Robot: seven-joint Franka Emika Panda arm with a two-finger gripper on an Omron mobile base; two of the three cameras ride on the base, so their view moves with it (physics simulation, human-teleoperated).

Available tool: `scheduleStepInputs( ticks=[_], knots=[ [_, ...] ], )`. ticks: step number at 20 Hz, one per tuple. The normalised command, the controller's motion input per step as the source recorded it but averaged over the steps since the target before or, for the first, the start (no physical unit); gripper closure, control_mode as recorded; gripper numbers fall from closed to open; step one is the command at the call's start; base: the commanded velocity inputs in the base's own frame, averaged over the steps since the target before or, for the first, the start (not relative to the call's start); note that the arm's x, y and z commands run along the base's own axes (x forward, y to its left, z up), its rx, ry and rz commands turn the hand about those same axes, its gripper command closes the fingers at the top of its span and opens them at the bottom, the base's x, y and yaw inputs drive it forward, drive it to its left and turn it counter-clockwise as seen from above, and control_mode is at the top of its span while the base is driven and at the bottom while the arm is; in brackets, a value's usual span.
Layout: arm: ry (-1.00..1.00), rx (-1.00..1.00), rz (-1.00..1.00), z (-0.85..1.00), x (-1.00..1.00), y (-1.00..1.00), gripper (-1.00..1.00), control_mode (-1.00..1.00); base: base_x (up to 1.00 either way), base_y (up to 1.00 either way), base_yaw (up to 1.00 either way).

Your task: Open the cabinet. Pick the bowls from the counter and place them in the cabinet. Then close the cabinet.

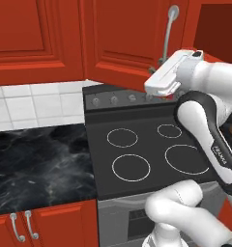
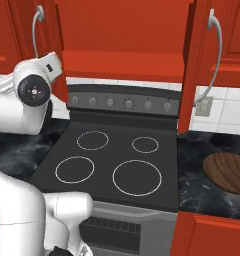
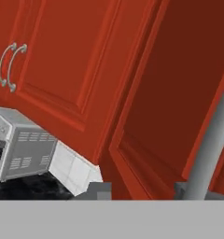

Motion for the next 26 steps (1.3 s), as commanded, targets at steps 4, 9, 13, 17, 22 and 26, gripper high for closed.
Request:
scheduleStepInputs(
  ticks=[4,9,13,17,22,26],
  knots=[
    [0.00,0.00,-0.16,-0.18,-0.54,1.00,1.00,-1.00,0.00,0.00,0.00],
    [0.00,0.00,-0.14,-0.01,-0.33,1.00,1.00,-1.00,0.00,0.00,0.00],
    [0.02,0.00,-0.16,-0.03,-0.14,1.00,1.00,-1.00,0.00,0.00,0.00],
    [0.01,0.01,-0.20,-0.26,-0.01,1.00,1.00,-1.00,0.00,0.00,0.00],
    [0.00,0.09,-0.21,-0.08,-0.16,0.32,-1.00,-1.00,0.00,0.00,0.00],
    [-0.04,0.14,-0.04,0.30,-0.89,-0.50,-1.00,-1.00,0.00,0.00,0.00]
  ],
)
